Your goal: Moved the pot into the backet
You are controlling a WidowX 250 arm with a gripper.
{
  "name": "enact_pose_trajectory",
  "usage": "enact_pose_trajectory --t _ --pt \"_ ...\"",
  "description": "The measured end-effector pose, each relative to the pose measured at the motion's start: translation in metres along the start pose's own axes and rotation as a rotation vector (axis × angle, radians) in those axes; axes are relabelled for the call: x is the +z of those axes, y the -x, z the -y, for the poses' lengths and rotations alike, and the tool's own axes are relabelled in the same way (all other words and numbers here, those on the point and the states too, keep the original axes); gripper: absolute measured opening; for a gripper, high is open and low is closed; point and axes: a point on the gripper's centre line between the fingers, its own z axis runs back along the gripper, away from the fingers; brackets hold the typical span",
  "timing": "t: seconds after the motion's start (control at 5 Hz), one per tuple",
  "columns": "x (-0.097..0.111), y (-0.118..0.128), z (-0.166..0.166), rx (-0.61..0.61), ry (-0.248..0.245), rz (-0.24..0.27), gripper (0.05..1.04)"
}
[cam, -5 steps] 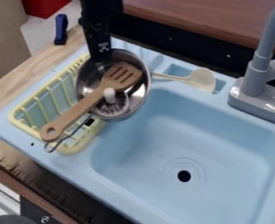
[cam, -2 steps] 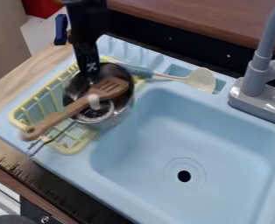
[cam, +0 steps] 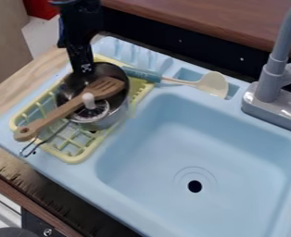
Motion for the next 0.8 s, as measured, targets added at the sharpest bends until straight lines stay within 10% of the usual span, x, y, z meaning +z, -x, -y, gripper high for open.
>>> enact_pose_trajectory --t 0.8 --pt "-0.001 -0.004 -0.037 0.082 -0.038 -0.016 0.054"
